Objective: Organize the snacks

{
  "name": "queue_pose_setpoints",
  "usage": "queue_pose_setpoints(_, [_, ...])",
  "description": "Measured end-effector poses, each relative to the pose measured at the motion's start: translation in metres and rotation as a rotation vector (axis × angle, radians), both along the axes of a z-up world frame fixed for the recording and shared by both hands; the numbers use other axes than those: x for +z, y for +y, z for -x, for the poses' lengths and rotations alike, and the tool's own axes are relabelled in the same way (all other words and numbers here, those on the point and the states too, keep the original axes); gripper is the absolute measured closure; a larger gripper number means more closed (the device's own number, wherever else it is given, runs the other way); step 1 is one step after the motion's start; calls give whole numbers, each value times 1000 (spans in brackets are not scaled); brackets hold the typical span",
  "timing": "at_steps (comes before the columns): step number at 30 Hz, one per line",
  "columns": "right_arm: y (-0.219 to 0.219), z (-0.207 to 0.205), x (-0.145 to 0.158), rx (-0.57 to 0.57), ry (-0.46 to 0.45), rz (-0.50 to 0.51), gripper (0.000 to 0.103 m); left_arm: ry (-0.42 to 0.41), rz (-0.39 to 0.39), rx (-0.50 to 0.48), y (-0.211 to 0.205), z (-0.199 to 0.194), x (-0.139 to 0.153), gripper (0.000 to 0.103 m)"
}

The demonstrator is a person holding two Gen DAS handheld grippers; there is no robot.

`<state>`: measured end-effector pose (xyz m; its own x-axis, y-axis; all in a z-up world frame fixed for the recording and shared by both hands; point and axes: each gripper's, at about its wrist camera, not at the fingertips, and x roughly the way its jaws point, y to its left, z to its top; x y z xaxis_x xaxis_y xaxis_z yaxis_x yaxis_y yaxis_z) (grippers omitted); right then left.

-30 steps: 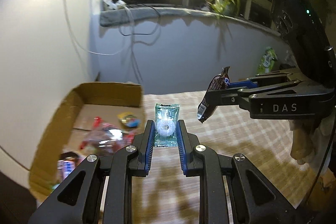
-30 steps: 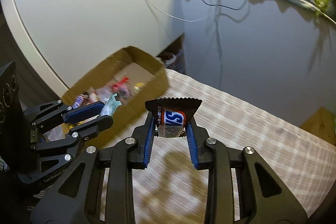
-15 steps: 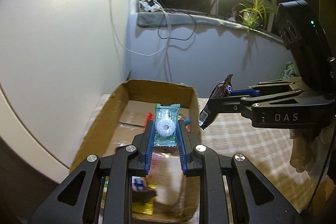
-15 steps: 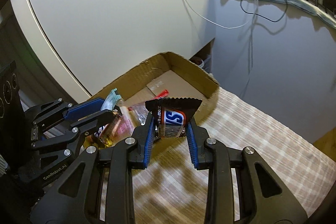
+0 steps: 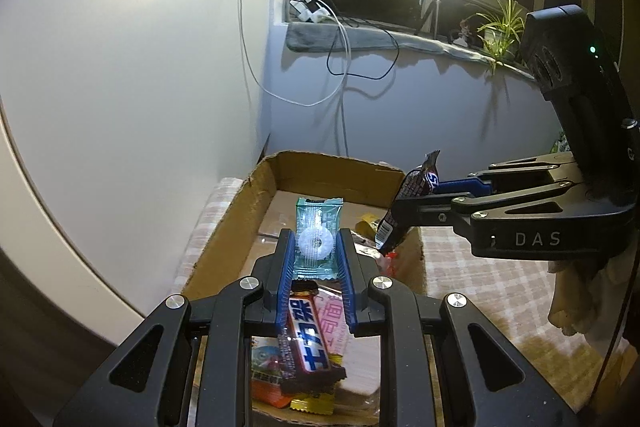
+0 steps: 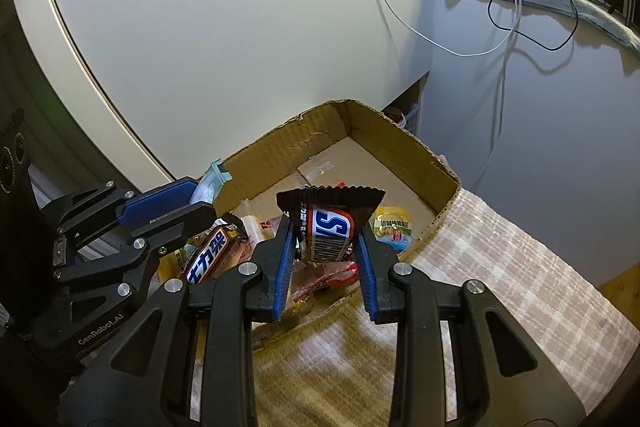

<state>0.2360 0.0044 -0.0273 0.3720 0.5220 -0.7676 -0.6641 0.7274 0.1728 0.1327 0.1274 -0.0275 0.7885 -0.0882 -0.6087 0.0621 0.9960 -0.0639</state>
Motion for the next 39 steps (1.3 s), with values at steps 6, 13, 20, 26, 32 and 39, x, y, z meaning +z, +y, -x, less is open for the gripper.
queue_pose_setpoints(6, [5, -4, -5, 6, 1, 10, 73, 6, -2, 15, 5, -2, -4, 81])
queue_pose_setpoints(13, [9, -8, -7, -5, -3, 17, 63, 8, -8, 32, 10, -5, -5, 73])
queue_pose_setpoints(20, [10, -6, -2, -12, -34, 19, 36, 3, -18, 45, 12, -3, -5, 54])
queue_pose_setpoints(26, [11, -5, 1, -12, -59, 15, 24, 1, -26, 60, 14, -3, -5, 43])
queue_pose_setpoints(32, [12, -6, -1, -8, -50, 18, 24, 1, -28, 65, 15, -2, -6, 40])
queue_pose_setpoints(39, [9, -10, -4, -14, -38, 11, 24, 4, -31, 66, 14, -2, -6, 39])
